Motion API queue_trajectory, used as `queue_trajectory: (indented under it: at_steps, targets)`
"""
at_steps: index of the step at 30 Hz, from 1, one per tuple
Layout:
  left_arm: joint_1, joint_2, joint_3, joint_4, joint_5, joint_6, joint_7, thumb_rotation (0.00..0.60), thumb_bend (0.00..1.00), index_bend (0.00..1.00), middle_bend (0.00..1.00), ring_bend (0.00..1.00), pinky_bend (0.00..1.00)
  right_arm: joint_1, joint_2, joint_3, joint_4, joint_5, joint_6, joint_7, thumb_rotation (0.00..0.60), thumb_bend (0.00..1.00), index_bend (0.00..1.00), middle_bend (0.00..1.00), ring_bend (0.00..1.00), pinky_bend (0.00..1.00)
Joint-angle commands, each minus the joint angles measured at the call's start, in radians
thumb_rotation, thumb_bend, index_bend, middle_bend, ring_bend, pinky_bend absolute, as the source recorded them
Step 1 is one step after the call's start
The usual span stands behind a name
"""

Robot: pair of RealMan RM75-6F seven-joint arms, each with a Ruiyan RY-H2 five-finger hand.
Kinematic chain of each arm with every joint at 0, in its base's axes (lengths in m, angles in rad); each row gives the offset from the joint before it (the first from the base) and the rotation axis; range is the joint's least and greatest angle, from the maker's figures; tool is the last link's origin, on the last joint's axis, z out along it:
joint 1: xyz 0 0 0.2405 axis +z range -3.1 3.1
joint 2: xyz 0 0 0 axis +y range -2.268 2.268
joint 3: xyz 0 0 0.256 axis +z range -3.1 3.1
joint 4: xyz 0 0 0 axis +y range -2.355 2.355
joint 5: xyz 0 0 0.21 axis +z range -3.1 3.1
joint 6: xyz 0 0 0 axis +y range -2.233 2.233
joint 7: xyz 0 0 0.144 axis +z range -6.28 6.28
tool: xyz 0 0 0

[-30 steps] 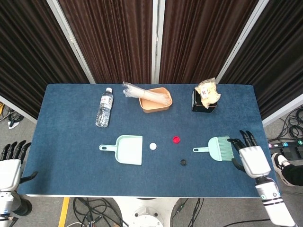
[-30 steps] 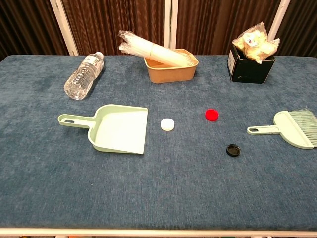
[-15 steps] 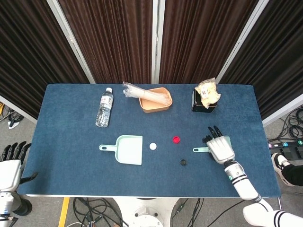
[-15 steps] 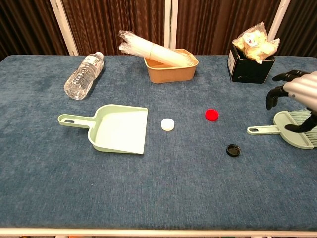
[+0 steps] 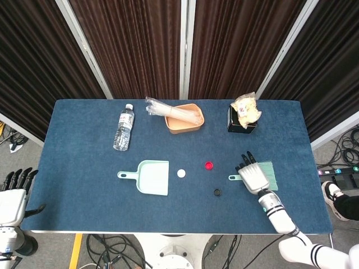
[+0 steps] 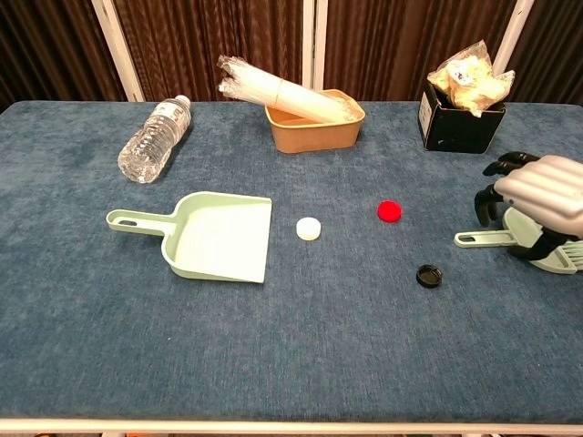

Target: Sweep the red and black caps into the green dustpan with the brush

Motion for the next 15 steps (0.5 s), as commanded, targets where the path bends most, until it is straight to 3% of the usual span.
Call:
queue_trajectory:
  at_steps: [1, 15]
  targets:
    - [0.0, -0.001, 0.0, 0.003, -0.002, -0.001, -0.003, 0.6, 0.09, 0.12, 0.07, 0.02, 0.01, 0.008, -0.012, -0.001, 0.01, 0.005, -0.007, 0.0, 0.6, 0.17, 0.43, 0.4, 0.1, 0.0]
    - [0.001, -0.008, 0.001, 0.018, -0.005, -0.006, -0.018, 0.6, 0.09, 0.12, 0.07, 0.02, 0.01, 0.022, -0.031, -0.009, 0.02, 0.028, -0.013, -0.008, 0.6, 0.22, 0.43, 0.48, 0.15, 0.01]
